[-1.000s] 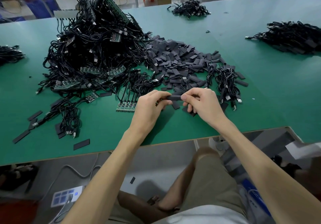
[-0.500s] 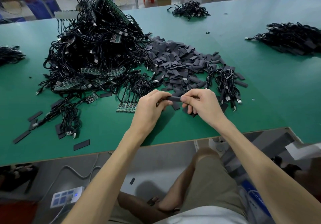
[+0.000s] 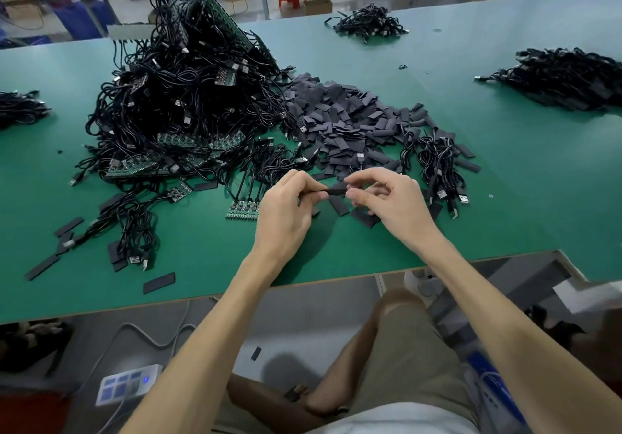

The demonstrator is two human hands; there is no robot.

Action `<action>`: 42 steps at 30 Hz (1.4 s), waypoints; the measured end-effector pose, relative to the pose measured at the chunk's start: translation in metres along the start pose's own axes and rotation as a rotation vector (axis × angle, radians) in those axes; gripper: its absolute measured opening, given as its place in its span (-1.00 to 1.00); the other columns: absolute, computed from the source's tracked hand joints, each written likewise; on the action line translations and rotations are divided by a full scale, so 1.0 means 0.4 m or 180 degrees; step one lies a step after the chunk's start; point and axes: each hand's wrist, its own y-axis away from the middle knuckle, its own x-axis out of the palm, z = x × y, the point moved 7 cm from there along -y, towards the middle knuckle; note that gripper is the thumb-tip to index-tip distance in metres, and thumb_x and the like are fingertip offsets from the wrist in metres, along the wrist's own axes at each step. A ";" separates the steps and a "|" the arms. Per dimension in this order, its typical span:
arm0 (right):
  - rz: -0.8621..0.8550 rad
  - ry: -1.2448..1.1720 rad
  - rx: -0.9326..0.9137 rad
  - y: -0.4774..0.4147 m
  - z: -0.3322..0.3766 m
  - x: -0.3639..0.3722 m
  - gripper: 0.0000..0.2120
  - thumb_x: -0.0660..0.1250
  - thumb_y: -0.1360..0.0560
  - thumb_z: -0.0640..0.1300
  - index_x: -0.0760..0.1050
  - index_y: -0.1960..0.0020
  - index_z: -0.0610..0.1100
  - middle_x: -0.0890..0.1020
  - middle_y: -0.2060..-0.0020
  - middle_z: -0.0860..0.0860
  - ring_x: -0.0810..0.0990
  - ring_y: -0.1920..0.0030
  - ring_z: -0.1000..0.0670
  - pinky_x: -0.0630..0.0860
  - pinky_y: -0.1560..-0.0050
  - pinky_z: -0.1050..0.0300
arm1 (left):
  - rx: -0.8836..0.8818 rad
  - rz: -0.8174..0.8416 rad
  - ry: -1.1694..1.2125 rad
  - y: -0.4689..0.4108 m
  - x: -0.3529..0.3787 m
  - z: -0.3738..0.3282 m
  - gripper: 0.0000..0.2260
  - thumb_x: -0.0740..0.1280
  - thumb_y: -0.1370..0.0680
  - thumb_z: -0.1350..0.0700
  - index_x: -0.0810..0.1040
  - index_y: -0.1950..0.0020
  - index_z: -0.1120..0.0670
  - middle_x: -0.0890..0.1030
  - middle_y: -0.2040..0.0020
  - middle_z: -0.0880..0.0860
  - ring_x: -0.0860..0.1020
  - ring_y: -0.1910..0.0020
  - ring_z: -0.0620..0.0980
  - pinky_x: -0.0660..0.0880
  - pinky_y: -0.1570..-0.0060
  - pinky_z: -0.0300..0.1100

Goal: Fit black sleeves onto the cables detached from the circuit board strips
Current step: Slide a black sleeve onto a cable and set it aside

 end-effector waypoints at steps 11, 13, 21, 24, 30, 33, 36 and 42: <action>-0.0551 0.0307 -0.0436 0.005 0.033 -0.033 -0.90 0.39 -0.60 -0.25 0.65 -0.09 -0.16 0.57 -0.09 -0.02 0.62 -0.12 0.08 0.60 -0.16 0.17 | 0.0658 0.0503 -0.0823 0.018 0.046 -0.048 -0.91 0.45 -0.58 0.07 0.62 -0.02 0.06 0.61 0.08 -0.08 0.45 0.15 -0.08 0.41 0.04 -0.17; -0.0518 0.0534 -0.0694 0.012 0.053 -0.026 -0.89 0.39 -0.60 -0.26 0.65 -0.11 -0.20 0.54 -0.13 -0.04 0.58 -0.16 0.11 0.57 -0.16 0.27 | 0.0846 0.0627 -0.0973 0.021 0.061 -0.057 -0.88 0.44 -0.58 0.08 0.59 -0.05 0.10 0.61 0.06 -0.04 0.44 0.14 -0.11 0.34 0.04 -0.22; -0.0427 0.1075 -0.1219 0.032 0.086 -0.004 -0.88 0.40 -0.58 -0.31 0.63 -0.11 -0.25 0.53 -0.17 -0.08 0.53 -0.22 0.09 0.47 -0.30 0.20 | 0.0794 0.0627 -0.1027 0.019 0.065 -0.058 -0.84 0.39 -0.62 0.05 0.59 -0.12 0.10 0.62 0.03 -0.04 0.50 0.09 -0.08 0.33 -0.01 -0.21; -0.0399 0.1101 -0.1269 0.033 0.086 0.003 -0.87 0.35 -0.60 -0.33 0.63 -0.12 -0.27 0.53 -0.18 -0.08 0.48 -0.23 0.19 0.43 -0.32 0.25 | 0.0772 0.0699 -0.1073 0.016 0.071 -0.053 -0.80 0.37 -0.63 0.01 0.63 -0.16 0.10 0.62 0.02 -0.03 0.51 0.07 -0.06 0.33 -0.03 -0.19; -0.0335 0.1018 -0.1255 0.032 0.084 0.006 -0.73 0.20 -0.63 -0.43 0.59 -0.23 -0.31 0.49 -0.23 -0.10 0.49 -0.23 0.23 0.36 -0.35 0.33 | 0.0187 0.0966 -0.0613 -0.018 0.082 -0.037 -0.67 0.37 -0.62 -0.11 0.63 -0.26 0.06 0.70 -0.02 -0.05 0.59 -0.01 -0.07 0.41 -0.09 -0.12; -0.0282 0.1035 -0.1317 0.037 0.090 0.010 -0.70 0.18 -0.61 -0.46 0.56 -0.27 -0.32 0.47 -0.25 -0.10 0.48 -0.25 0.21 0.36 -0.37 0.29 | -0.0900 0.0837 0.0650 -0.037 0.081 -0.007 -0.73 0.31 -0.66 -0.06 0.68 -0.12 0.09 0.74 0.15 0.00 0.69 0.15 -0.06 0.53 0.04 -0.14; -0.0179 0.1100 -0.1463 0.046 0.100 0.021 -0.67 0.17 -0.60 -0.47 0.54 -0.29 -0.33 0.45 -0.28 -0.11 0.48 -0.30 0.12 0.35 -0.42 0.21 | -0.2037 0.0753 0.1918 -0.038 0.096 0.023 -0.63 0.21 -0.70 -0.11 0.66 -0.05 0.14 0.75 0.11 0.09 0.72 0.14 0.02 0.61 0.08 -0.10; -0.0140 0.1050 -0.1573 0.050 0.104 0.025 -0.64 0.12 -0.59 -0.45 0.48 -0.33 -0.29 0.42 -0.31 -0.07 0.40 -0.39 0.14 0.33 -0.47 0.18 | -0.2446 0.0907 0.2575 -0.041 0.118 0.013 -0.74 0.32 -0.67 0.01 0.64 -0.05 0.22 0.67 0.24 0.06 0.69 0.23 0.03 0.64 0.22 -0.15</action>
